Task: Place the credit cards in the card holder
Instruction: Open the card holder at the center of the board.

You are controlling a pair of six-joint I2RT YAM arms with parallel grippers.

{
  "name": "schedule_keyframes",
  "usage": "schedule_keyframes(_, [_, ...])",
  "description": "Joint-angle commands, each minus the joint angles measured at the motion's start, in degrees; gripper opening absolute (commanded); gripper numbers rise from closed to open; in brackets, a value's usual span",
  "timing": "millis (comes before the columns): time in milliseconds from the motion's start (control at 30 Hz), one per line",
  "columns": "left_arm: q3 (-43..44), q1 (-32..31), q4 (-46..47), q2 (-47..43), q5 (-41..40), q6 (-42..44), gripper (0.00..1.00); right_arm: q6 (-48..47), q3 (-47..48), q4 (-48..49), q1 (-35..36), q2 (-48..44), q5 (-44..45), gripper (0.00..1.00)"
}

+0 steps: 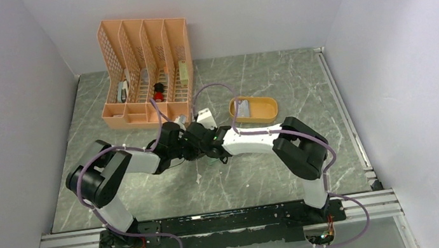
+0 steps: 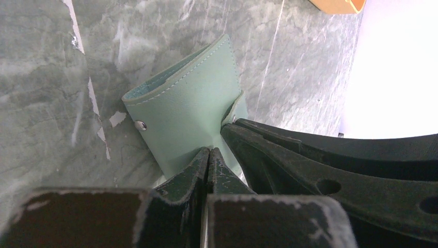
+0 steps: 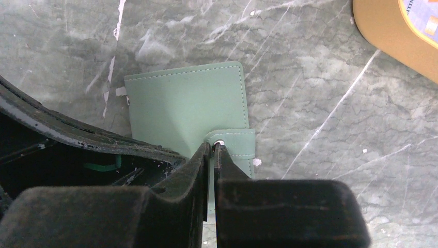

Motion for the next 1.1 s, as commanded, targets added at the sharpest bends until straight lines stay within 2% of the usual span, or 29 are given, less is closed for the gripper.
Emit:
schedule_keyframes(0, [-2.2,0.2,-10.7,4.1,-5.8,3.6,0.05,0.8,-3.3,-3.7,-3.4,0.6,3.5,0.0])
schedule_keyframes(733, [-1.6,0.2,-10.9,8.7,-7.3,4.6,0.05,5.4,-7.2,-3.1,-6.8,-7.4,-1.1,0.0])
schedule_keyframes(1067, [-1.5,0.2,-10.8,8.0,-7.0,4.8,0.05,6.0,-10.4,-2.1,-7.6,-12.1,-2.9,0.0])
